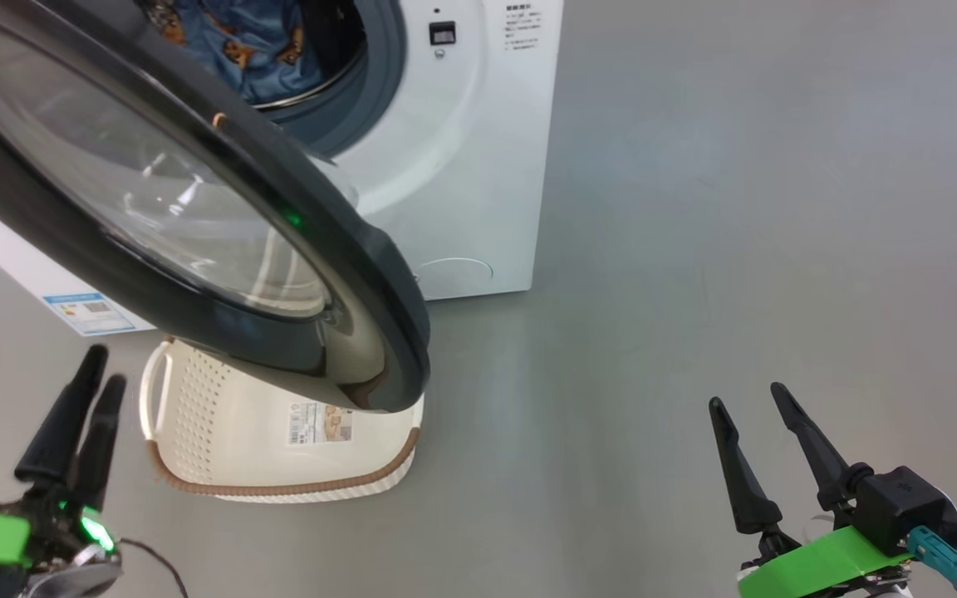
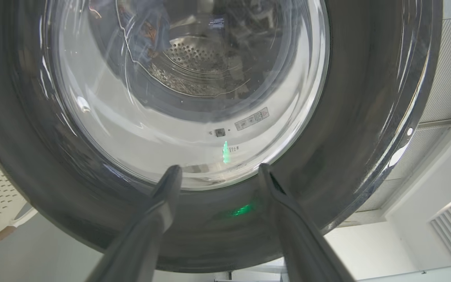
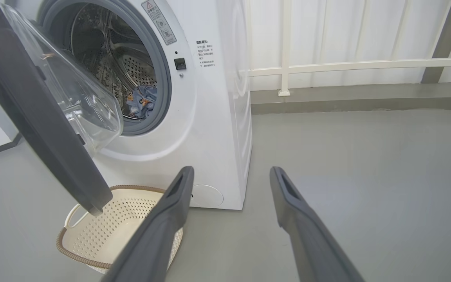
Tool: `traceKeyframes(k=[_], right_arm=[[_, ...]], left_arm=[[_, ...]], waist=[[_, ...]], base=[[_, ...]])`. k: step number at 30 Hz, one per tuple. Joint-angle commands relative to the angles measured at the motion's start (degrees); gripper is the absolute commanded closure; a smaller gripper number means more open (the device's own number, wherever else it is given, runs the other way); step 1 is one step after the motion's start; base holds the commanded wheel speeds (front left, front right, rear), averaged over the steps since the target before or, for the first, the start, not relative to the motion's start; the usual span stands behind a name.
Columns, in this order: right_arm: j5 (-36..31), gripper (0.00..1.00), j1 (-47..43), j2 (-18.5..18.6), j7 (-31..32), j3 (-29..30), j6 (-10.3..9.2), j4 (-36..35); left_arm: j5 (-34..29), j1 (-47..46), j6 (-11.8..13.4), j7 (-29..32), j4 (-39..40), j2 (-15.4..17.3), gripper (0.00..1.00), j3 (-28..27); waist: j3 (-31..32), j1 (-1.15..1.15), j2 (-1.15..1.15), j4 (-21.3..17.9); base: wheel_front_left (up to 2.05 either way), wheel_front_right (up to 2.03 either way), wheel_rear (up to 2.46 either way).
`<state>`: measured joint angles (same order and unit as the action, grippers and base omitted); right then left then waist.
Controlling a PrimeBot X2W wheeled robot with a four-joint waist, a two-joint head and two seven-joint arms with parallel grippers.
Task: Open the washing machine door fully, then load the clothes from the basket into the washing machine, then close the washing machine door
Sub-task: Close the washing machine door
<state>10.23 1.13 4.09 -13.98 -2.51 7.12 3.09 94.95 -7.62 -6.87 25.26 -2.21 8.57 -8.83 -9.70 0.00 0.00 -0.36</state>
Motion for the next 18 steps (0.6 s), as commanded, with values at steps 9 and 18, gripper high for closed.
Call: traceKeyframes(k=[9,18], right_arm=[[-0.28,0.0,-0.86,0.98,0.58,-1.16,0.36,-1.83],[-0.47,0.0,-1.91,0.8,1.14,-0.84,0.36,-1.99]], left_arm=[[-13.38,3.53,-0.61,-12.01,7.29,-1.11,0.0,-2.6],[-39.0,7.47,-0.33,-25.51,9.08,2.13,0.0,4.17]], waist=[[1.92,0.0,0.0,1.75],[4.3,0.0,0.0,2.19]], base=[[0.0,0.0,0.0],[0.0,0.0,0.0]])
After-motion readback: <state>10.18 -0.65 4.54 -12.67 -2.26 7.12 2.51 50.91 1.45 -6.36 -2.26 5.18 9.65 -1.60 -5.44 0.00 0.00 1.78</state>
